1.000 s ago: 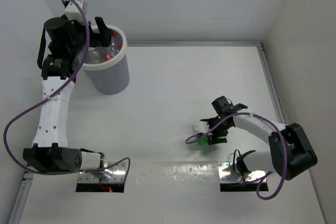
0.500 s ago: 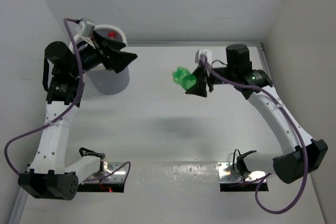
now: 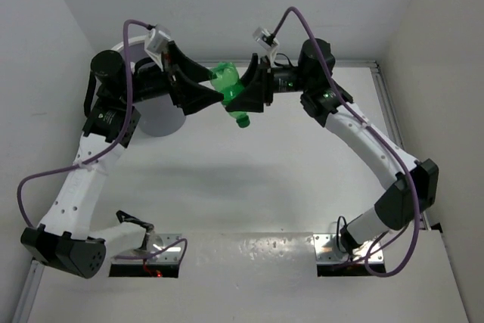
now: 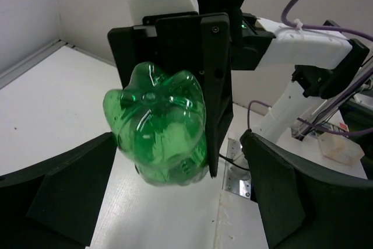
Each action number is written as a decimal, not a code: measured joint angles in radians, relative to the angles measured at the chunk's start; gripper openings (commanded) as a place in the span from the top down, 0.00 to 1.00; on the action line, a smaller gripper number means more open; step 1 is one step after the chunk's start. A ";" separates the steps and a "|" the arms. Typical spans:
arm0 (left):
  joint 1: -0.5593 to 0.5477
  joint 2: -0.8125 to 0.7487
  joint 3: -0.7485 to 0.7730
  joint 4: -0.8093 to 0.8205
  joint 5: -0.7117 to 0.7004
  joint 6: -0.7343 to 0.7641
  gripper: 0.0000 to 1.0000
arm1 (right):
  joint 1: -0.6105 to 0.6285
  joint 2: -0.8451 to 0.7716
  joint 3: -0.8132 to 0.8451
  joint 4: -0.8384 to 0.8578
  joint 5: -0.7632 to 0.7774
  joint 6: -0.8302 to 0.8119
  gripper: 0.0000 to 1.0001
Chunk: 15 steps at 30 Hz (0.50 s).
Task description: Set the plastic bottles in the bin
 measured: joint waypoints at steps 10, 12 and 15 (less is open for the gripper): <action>-0.043 0.056 0.019 0.055 0.005 -0.040 0.37 | 0.062 0.032 0.051 0.011 0.009 0.047 0.79; -0.046 0.056 0.023 0.068 -0.002 -0.051 0.68 | 0.058 0.035 0.054 0.013 0.010 0.042 0.74; -0.047 0.060 0.023 0.086 0.001 -0.058 0.83 | 0.058 0.035 0.056 0.006 0.016 0.032 0.22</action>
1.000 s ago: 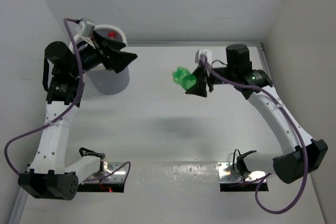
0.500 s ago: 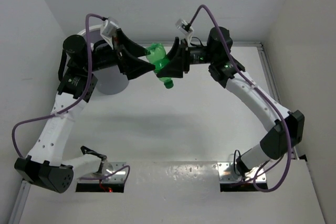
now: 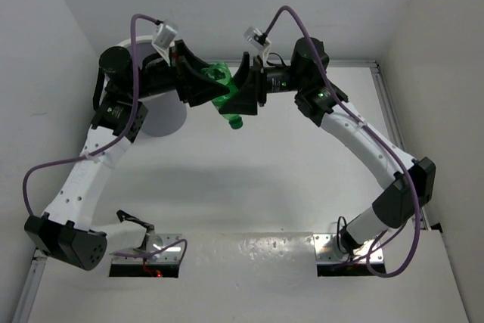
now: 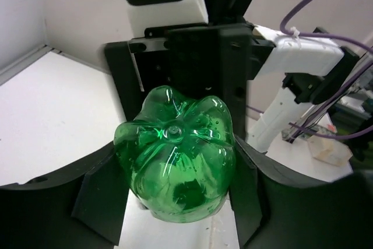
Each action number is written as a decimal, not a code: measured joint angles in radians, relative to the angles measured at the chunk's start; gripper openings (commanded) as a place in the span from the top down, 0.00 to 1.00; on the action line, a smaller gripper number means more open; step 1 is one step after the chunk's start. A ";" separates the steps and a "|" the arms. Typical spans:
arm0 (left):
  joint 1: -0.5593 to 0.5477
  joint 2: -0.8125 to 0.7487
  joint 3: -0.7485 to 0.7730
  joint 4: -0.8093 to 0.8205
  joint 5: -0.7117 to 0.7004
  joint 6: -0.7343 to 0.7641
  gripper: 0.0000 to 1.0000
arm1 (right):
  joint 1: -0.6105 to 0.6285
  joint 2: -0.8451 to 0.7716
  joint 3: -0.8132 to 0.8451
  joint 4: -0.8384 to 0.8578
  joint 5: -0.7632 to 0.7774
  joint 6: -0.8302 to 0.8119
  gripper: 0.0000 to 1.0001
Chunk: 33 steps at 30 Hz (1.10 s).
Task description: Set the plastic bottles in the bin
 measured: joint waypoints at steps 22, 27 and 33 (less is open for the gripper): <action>0.385 0.441 0.527 -0.607 -0.829 0.547 0.74 | -0.692 -0.240 -0.201 -0.796 0.158 -0.686 0.00; 0.385 0.482 0.435 -0.642 -0.966 0.578 0.00 | -0.802 -0.297 -0.279 -0.821 0.150 -0.735 0.00; 0.352 0.446 0.449 -0.645 -1.040 0.614 0.00 | -0.923 -0.364 -0.323 -0.913 0.158 -0.780 0.00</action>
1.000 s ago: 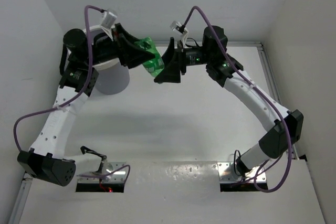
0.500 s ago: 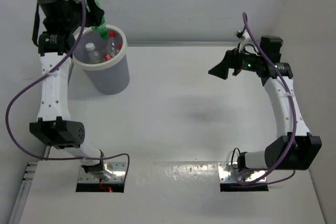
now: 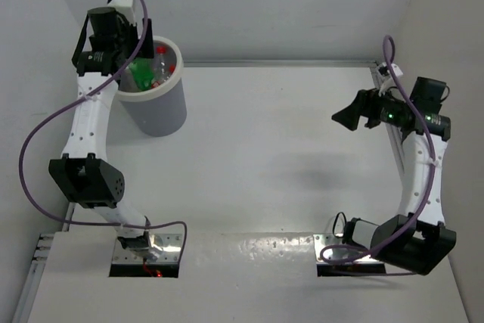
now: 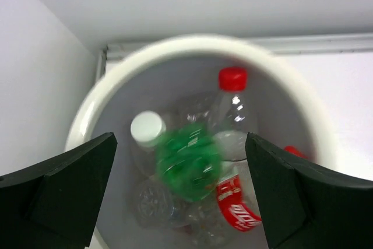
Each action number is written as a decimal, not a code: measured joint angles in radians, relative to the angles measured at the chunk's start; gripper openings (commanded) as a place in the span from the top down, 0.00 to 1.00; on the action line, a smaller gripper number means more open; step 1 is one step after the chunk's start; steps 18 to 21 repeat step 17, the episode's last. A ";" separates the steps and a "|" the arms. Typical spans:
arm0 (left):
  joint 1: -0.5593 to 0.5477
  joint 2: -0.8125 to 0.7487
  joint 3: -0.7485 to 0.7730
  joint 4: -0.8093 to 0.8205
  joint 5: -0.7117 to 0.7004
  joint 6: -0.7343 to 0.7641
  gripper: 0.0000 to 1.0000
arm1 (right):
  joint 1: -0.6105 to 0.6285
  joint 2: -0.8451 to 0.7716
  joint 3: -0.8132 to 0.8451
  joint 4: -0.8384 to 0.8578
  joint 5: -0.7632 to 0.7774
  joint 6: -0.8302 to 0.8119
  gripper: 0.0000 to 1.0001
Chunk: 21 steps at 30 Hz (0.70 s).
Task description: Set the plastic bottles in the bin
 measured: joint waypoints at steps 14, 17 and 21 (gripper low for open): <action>-0.188 -0.386 -0.005 0.032 -0.018 0.068 0.00 | -0.198 -0.009 0.356 -0.088 -0.002 0.087 0.00; -0.197 -0.502 -0.097 0.035 -0.019 0.068 0.00 | -0.242 -0.037 0.417 -0.087 -0.006 0.123 0.00; -0.197 -0.502 -0.097 0.035 -0.019 0.068 0.00 | -0.242 -0.037 0.417 -0.087 -0.006 0.123 0.00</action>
